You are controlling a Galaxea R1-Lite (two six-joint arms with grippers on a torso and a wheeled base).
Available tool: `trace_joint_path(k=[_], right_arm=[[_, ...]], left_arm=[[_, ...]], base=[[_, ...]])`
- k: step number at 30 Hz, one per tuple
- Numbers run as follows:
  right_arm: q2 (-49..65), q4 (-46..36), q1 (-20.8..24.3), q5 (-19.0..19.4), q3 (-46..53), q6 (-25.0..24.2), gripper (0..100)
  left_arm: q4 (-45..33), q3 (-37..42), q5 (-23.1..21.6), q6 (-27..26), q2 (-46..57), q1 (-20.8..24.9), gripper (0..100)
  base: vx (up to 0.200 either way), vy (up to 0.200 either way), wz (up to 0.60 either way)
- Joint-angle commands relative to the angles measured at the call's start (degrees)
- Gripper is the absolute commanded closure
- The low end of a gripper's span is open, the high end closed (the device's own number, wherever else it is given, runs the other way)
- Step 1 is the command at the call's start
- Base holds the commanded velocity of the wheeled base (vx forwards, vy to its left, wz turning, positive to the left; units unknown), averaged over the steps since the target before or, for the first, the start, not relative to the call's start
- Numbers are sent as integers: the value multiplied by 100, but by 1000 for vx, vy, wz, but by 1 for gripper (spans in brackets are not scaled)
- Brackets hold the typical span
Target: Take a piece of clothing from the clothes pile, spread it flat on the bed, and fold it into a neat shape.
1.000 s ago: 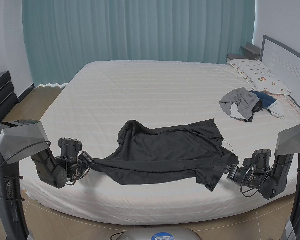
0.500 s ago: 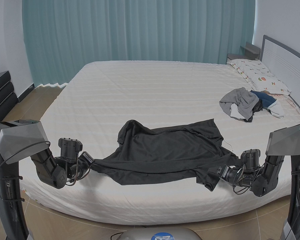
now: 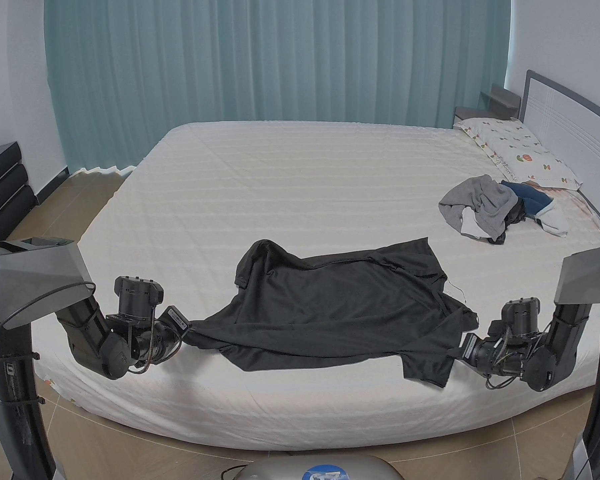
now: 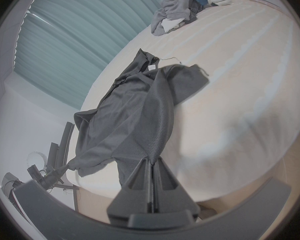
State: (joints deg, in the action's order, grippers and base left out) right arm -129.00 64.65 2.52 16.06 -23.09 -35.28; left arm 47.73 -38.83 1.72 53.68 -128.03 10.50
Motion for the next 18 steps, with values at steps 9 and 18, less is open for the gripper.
trace_joint_path(k=[9,18], right_arm=[[841,-462,-1131,187,955,1445,100],[798,-1059,-1210,117,762,1717,100]], left_arm=[[-1398,306,-110,-410,612,620,100],[-1406,490,-93,-481,463,981,100]], base=[[0,0,0],[0,0,0]])
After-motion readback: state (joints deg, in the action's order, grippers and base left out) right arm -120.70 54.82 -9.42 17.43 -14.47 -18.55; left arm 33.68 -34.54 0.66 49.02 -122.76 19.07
